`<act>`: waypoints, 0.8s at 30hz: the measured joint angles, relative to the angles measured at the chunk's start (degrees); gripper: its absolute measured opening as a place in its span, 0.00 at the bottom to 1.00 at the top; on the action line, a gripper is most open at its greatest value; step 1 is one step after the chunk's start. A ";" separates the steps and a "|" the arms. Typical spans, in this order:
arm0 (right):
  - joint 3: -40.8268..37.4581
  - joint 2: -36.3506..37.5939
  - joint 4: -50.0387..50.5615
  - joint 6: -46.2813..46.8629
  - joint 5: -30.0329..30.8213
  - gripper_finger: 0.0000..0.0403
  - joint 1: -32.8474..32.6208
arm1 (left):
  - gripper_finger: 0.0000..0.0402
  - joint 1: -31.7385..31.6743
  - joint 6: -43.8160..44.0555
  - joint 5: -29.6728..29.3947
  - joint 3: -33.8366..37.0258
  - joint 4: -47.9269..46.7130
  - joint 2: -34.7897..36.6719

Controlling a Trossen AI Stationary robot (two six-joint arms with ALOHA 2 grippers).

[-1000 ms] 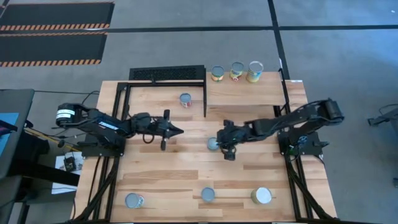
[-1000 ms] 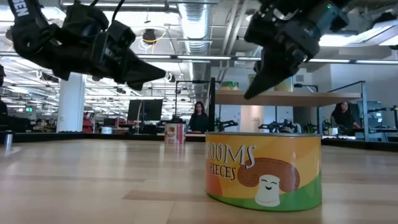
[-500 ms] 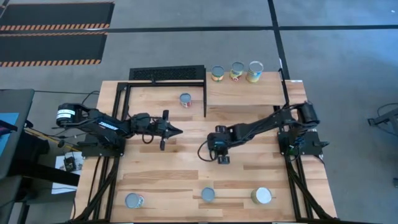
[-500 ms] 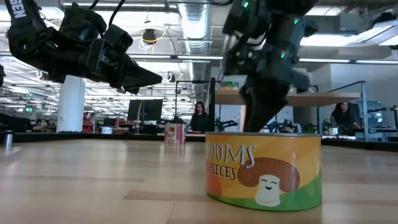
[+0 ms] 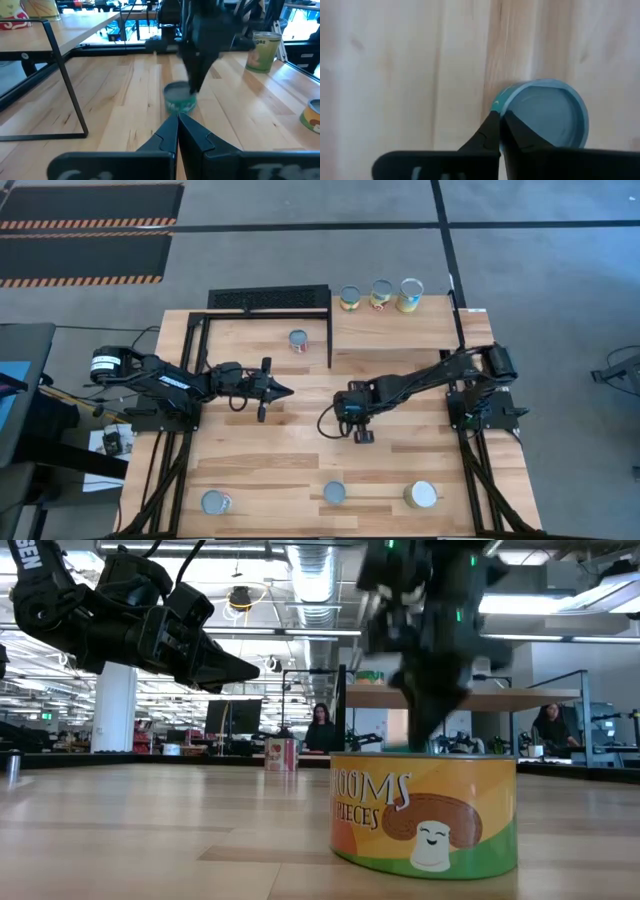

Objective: Pick and place cans onto a shelf
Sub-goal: Put the canned tuna on the shelf

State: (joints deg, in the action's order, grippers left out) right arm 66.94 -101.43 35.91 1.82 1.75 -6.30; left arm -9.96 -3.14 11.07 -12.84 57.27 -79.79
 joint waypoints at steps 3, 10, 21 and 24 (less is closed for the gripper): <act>0.71 5.31 2.98 0.14 -0.16 0.02 -0.02 | 0.00 0.00 0.00 -0.15 0.00 -0.02 0.00; 0.72 22.37 12.49 3.73 4.24 0.02 2.91 | 0.00 0.00 0.02 -1.18 0.00 -0.10 0.00; -1.12 39.42 30.13 6.40 17.24 0.01 31.73 | 0.00 0.00 0.29 -1.40 0.00 -0.29 -0.02; -1.53 40.03 28.50 2.23 16.60 0.01 42.53 | 0.00 0.00 0.40 -1.40 0.00 -0.26 -0.02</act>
State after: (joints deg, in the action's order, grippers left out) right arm 65.41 -61.40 64.41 4.05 18.35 36.24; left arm -9.96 -2.74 9.67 -12.84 57.01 -79.81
